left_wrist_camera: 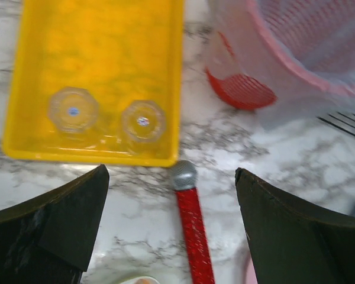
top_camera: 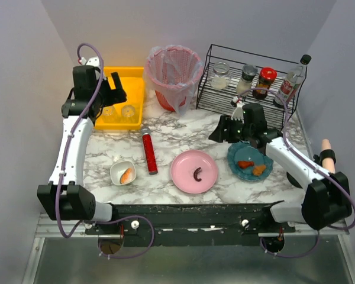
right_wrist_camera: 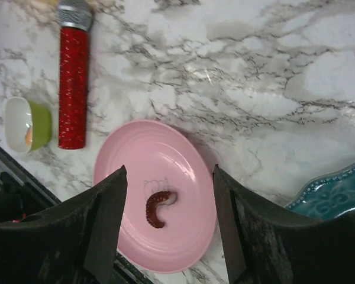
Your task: Clear the kitchen counter
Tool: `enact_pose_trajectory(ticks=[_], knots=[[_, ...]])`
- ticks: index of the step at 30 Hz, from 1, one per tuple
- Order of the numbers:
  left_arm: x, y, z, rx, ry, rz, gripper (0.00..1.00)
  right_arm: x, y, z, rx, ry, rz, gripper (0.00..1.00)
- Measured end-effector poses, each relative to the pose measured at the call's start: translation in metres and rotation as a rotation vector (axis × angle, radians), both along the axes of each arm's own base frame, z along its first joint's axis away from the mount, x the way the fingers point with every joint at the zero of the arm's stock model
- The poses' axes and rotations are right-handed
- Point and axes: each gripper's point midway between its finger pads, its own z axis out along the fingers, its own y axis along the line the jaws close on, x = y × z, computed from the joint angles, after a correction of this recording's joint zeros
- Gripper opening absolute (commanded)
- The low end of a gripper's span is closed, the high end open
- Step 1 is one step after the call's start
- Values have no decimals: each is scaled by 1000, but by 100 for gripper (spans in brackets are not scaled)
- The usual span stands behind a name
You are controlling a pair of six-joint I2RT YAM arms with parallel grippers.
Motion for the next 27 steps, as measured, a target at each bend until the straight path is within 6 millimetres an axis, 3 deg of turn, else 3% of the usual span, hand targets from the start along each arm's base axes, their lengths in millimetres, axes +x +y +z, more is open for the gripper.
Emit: enact_pose_trajectory(ticks=[6,10,23,27], knots=[[-23,-91,-12,-172,-62,-256,99,-9,5,-65,-119,141,20,68],[-32,-131,-22,-240,-60,-376,99,-24,3,-96,-171,217,31,64],[-29,-155,-7,-344,-120,-469,99,-46,-6,-141,-228,328,36,45],[-28,-157,-10,-358,-118,-476,99,-46,0,-142,-201,331,50,30]])
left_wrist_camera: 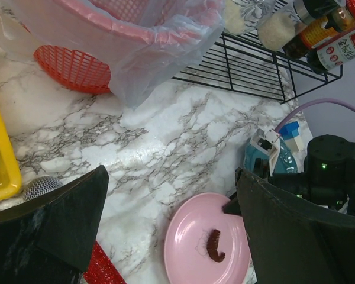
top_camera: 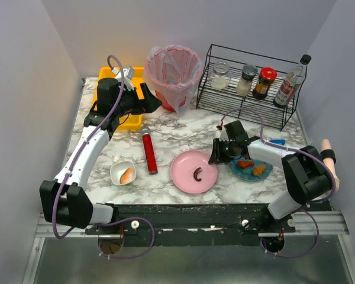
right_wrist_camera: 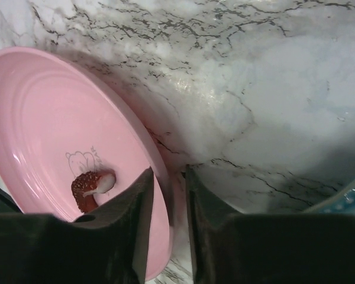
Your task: Clear the kitchen counter
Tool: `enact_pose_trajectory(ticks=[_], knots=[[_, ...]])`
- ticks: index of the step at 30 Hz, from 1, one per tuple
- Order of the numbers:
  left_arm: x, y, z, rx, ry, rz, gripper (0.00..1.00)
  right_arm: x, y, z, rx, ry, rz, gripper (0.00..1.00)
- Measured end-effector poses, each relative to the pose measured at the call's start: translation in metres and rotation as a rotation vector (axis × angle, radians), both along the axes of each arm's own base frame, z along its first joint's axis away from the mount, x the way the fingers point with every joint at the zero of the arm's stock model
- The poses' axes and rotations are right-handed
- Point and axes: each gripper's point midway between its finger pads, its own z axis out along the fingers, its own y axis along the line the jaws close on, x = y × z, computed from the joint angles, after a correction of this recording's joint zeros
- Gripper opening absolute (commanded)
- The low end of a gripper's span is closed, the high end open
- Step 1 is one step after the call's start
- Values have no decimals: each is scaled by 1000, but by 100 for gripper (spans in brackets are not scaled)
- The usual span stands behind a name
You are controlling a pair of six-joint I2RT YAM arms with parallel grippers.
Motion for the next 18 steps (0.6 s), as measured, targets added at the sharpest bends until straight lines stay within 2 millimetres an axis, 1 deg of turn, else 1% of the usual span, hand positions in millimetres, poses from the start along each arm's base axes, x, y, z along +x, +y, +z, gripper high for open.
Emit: enact_pose_trajectory(ticks=[3,6,10,13,16,18], knots=[[-1,-1,-5,-5,15,-3,99,-1,4,-3,16,12,3,12],[-2,-1,-8,-8,23,-5,99,-4,8,-4,34,30,7,1],[-2,-2,-7,-16,18,-5,99,-2,9,-3,39,27,-3,1],[-2,-4,-9,-25,21,-9,99,-2,6,3,29,16,-18,1],[-5,-8,-16,-35,33,-22,99,3,5,23,30,-26,-31,1],[-8,-13,-21,-42,45,-36,99,12,7,46,44,-76,-41,1]])
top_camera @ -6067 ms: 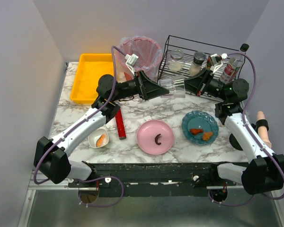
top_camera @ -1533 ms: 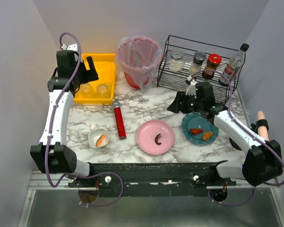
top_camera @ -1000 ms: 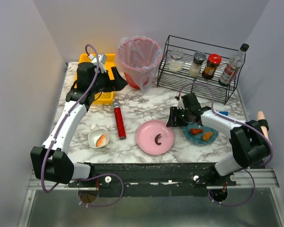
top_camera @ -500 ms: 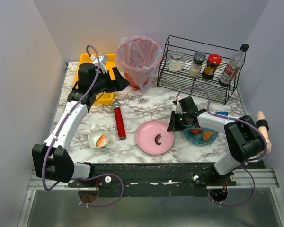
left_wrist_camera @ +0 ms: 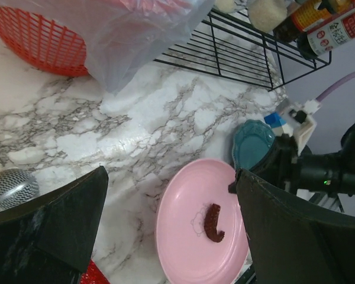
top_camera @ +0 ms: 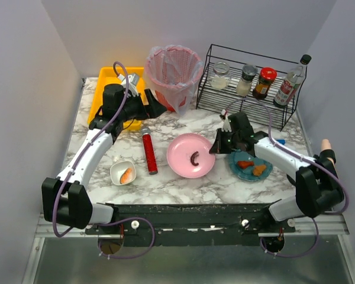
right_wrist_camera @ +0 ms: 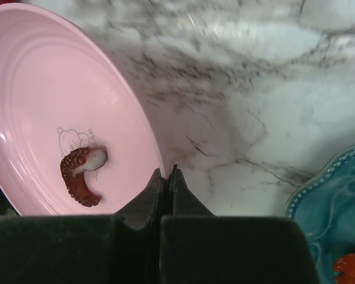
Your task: Clear the kitchen counter
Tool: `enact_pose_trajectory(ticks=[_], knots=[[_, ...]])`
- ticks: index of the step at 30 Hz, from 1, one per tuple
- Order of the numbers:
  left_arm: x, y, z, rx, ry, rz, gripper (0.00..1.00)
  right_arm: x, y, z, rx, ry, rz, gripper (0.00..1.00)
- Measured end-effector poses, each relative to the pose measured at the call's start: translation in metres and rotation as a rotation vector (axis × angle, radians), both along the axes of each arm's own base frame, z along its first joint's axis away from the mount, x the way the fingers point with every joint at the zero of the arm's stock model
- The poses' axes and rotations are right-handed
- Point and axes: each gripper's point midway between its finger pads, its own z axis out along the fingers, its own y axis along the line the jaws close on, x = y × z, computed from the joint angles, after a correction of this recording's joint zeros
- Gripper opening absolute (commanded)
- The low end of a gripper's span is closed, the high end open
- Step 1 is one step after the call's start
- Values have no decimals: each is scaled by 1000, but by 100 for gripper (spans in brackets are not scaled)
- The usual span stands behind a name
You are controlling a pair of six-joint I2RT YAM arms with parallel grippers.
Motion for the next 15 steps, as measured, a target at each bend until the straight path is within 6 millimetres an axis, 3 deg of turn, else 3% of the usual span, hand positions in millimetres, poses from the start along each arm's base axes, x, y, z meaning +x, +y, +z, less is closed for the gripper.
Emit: enact_pose_trajectory(ticks=[8,10,15], knots=[[-20,-28,-23,-78,81,-68,99,34,5,102,78,-246,-54,1],[-23,-32,-24,-111,96,-76,99,37,5,118,87,-280,-62,1],[-29,-49,-10,-206,92,-128,99,40,3,127,81,-297,-77,1]])
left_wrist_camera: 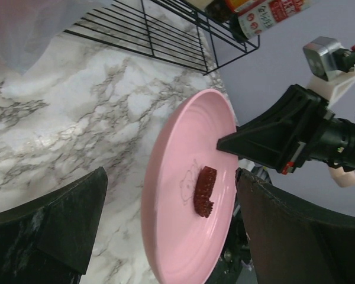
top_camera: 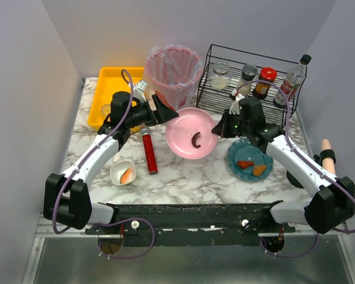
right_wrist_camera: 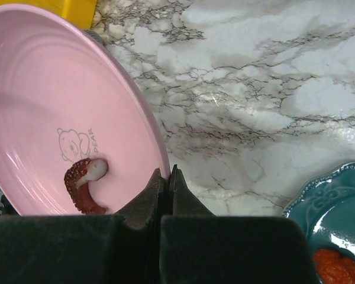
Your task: Clear the kitchen counter
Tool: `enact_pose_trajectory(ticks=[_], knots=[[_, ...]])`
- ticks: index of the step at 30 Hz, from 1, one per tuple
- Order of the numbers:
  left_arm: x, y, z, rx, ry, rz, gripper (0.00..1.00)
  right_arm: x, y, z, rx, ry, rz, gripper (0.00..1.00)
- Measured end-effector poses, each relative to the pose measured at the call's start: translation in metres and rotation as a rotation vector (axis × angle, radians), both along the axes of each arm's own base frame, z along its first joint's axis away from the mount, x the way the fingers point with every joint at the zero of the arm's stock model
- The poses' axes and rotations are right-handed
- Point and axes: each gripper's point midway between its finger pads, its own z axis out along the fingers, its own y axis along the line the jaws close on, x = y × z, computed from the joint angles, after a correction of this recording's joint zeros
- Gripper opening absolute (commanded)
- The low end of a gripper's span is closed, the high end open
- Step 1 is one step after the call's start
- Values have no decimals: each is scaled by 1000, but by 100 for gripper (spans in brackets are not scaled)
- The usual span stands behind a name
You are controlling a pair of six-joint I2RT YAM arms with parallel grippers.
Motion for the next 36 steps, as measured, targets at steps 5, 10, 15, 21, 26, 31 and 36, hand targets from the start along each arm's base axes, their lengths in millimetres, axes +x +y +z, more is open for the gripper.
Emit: enact_pose_trajectory(ticks=[5,10,15,21,26,31,36], knots=[[-13,-21,5,-61,7,-76,96,-4,-5,0,-12,9,-21,1],[-19,-32,-3,-61,32,-116,84,-5,-7,7,-5,-6,-29,1],[-20,-37,-16,-47,65,-132,62,-4,-11,9,2,-2,-43,1],[-21,-38,-20,-37,74,-142,34,-1,-15,10,15,8,-65,1],[-21,-38,-23,-28,75,-141,8,-2,-15,11,32,21,-64,1],[-17,-37,-32,-2,102,-136,0,-2,-16,12,32,32,-64,12],[-9,-40,-19,19,100,-144,0,1,-18,19,49,25,-79,42]])
